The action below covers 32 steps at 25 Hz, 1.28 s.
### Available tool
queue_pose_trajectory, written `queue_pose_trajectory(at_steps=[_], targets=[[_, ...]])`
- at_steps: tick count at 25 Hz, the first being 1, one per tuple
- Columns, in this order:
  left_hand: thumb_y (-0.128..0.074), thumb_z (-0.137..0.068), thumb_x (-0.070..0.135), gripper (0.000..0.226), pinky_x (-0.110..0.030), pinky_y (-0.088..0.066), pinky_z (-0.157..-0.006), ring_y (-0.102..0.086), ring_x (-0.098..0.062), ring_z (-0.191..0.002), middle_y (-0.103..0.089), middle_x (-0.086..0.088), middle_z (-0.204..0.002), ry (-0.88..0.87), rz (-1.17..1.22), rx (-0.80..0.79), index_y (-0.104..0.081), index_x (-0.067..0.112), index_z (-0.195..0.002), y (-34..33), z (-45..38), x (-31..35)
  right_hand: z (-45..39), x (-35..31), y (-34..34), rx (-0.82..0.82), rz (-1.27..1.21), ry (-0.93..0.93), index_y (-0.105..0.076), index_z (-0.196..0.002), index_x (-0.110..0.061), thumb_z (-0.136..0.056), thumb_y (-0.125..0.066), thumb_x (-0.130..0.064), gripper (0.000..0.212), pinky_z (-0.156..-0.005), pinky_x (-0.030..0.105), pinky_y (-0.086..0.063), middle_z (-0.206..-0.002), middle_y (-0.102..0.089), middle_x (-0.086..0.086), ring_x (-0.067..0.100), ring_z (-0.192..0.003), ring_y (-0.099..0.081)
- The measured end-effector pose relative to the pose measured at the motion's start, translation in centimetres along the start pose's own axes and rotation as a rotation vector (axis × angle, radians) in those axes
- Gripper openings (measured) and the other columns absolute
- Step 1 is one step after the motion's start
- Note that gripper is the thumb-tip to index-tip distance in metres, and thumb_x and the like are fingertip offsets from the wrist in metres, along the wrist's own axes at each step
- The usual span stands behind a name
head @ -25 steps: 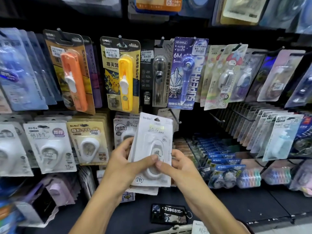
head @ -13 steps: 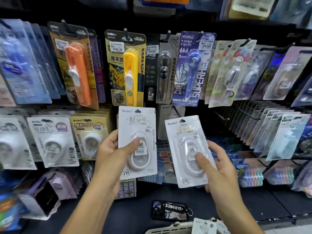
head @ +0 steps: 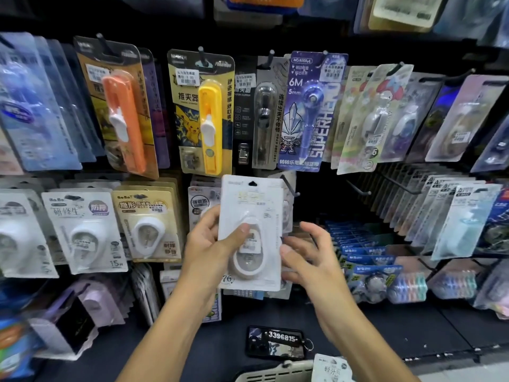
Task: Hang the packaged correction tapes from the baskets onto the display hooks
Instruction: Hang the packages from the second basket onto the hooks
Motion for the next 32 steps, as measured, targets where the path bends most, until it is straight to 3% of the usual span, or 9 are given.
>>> queue_pose_trajectory(at_steps=[4, 8, 10, 14, 19, 22, 25, 29, 32], targets=[[-0.072, -0.089, 0.024, 0.033, -0.024, -0.059, -0.084, -0.073, -0.019, -0.104, -0.078, 0.000, -0.111, -0.091, -0.180, -0.155, -0.068, 0.025, -0.122, -2.7, -0.6, 0.3, -0.2, -1.7, -1.0, 0.077, -0.018, 0.171, -0.051, -0.119, -0.040, -0.069, -0.087, -0.033, 0.062, -0.087, 0.036, -0.059, -0.116, -0.074, -0.008, 0.015, -0.106, -0.072], [-0.072, -0.092, 0.023, 0.041, -0.044, -0.041, -0.104, -0.052, -0.022, -0.124, -0.063, 0.002, -0.136, -0.553, -1.218, 0.136, -0.066, 0.019, -0.132, -0.3, -1.0, 3.8, 0.2, -1.7, 3.2, 0.138, -0.058, 0.122, -0.047, -0.133, -0.050, -0.070, -0.086, -0.033, 0.076, -0.079, 0.039, -0.060, -0.114, -0.076, 0.000, 0.021, -0.100, -0.075], [-0.075, -0.087, 0.016, 0.048, -0.053, -0.036, -0.110, -0.046, -0.033, -0.137, -0.056, -0.004, -0.149, -0.581, -1.409, 0.086, -0.065, 0.016, -0.134, -0.2, -1.5, 3.5, 0.6, -2.1, 5.3, 0.181, 0.000, 0.128, -0.062, -0.114, -0.046, -0.069, -0.084, -0.037, 0.051, -0.067, 0.033, -0.060, -0.105, -0.078, 0.002, 0.023, -0.090, -0.076], [-0.065, -0.094, 0.025, 0.054, -0.049, -0.021, -0.123, -0.022, -0.028, -0.155, -0.031, 0.004, -0.167, -0.470, -1.436, 0.004, -0.054, 0.025, -0.147, 0.0, -2.3, 2.2, -2.2, -2.0, 5.2, 0.264, 0.313, 0.149, -0.071, -0.094, -0.038, -0.085, -0.078, -0.038, 0.011, -0.088, 0.034, -0.053, -0.101, -0.073, -0.019, 0.004, -0.102, -0.067], [-0.058, -0.099, 0.033, 0.059, -0.046, -0.004, -0.129, 0.008, -0.017, -0.159, -0.001, 0.016, -0.171, -0.408, -1.438, -0.069, -0.040, 0.033, -0.155, 0.3, -2.5, 0.6, -8.0, -1.1, 1.6, 0.033, 0.631, 0.042, -0.052, -0.143, -0.027, -0.098, -0.064, -0.020, 0.047, -0.114, 0.038, -0.038, -0.153, -0.041, -0.005, 0.016, -0.139, -0.042], [-0.059, -0.098, 0.032, 0.058, -0.043, -0.004, -0.128, 0.008, -0.013, -0.158, -0.002, 0.019, -0.170, -0.409, -1.383, -0.085, -0.042, 0.034, -0.154, 0.8, -2.7, 0.6, -9.0, -2.0, 3.1, 0.182, 0.351, 0.052, -0.059, -0.131, -0.019, -0.102, -0.058, -0.021, 0.029, -0.086, 0.038, -0.058, -0.127, -0.065, 0.004, 0.018, -0.101, -0.068], [-0.061, -0.097, 0.031, 0.056, -0.039, -0.006, -0.127, 0.004, -0.012, -0.158, -0.006, 0.018, -0.169, -0.409, -1.362, -0.094, -0.046, 0.033, -0.151, 0.9, -3.0, 0.6, -10.4, -2.9, 2.2, 0.114, -0.067, -0.114, -0.062, -0.114, -0.009, -0.105, -0.049, -0.032, 0.028, -0.044, 0.028, -0.054, -0.076, -0.074, 0.008, 0.017, -0.050, -0.064], [-0.062, -0.096, 0.032, 0.055, -0.039, -0.008, -0.127, 0.003, -0.013, -0.158, -0.008, 0.017, -0.170, -0.378, -1.343, -0.086, -0.047, 0.035, -0.150, 0.9, -3.3, 0.4, -11.6, -3.2, -0.6, 0.048, -0.092, -0.308, -0.055, -0.085, -0.007, -0.104, -0.049, -0.011, 0.020, -0.034, 0.019, -0.040, -0.050, -0.054, 0.000, 0.008, -0.035, -0.046], [-0.062, -0.096, 0.031, 0.054, -0.041, -0.009, -0.127, 0.002, -0.014, -0.158, -0.010, 0.017, -0.170, -0.370, -1.324, -0.082, -0.049, 0.035, -0.148, 0.8, -3.2, 0.5, -12.1, -3.0, -1.8, 0.045, -0.213, -0.350, -0.050, -0.094, -0.010, -0.105, -0.042, -0.007, 0.014, -0.031, 0.016, -0.020, -0.048, -0.035, -0.004, 0.005, -0.032, -0.027]])
Point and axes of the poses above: each hand's wrist, its own z-axis away from the middle knuckle, its own y-axis out of the back of the hand, x = y × z, the point moved 8 cm from there along -z, towards the middle knuckle
